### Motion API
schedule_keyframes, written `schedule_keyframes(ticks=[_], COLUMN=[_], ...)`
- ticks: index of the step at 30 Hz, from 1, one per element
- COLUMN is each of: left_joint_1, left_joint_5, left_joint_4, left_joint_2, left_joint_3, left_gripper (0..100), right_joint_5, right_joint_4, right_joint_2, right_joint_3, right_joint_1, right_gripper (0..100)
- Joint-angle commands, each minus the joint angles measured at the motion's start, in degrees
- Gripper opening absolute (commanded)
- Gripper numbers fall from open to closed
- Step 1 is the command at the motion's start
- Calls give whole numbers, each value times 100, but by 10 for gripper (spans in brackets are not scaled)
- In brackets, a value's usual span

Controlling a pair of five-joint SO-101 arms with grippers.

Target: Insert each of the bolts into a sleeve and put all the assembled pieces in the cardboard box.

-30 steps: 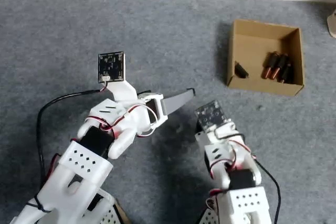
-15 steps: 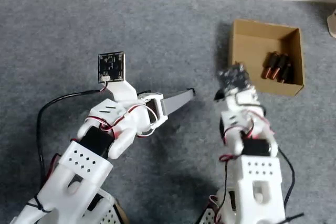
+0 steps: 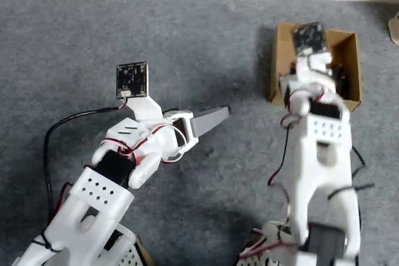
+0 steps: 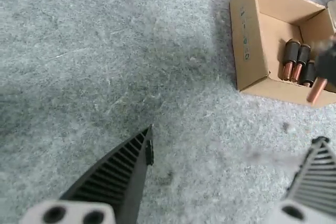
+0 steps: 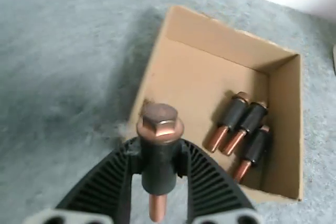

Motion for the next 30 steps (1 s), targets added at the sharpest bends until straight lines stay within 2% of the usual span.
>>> schedule_keyframes(ticks=[1, 4, 10, 12, 16, 25, 30], left_joint_1=[-66, -66, -66, -57, -48, -31, -22], left_joint_5=[18, 18, 9, 9, 9, 9, 9], left_joint_4=[9, 9, 9, 9, 9, 18, 9], left_joint_2=[-13, -13, -13, -13, -13, -13, -13], left_joint_3=[-57, -57, -48, -48, -48, -40, 13], left_gripper=[418, 418, 418, 418, 418, 418, 418], right_joint_5=[-352, -642, -677, -765, -1451, -1521, -1530], right_joint_4=[-242, -215, -163, 57, 857, 1991, 2422], right_joint_2=[743, 1516, 2914, 3363, 4295, 6299, 7284], right_joint_3=[-1262, -2044, -3371, -3881, -5165, -8277, -9543], right_joint_1=[198, 295, 382, 400, 549, 673, 673], right_gripper=[5, 5, 5, 5, 5, 5, 5])
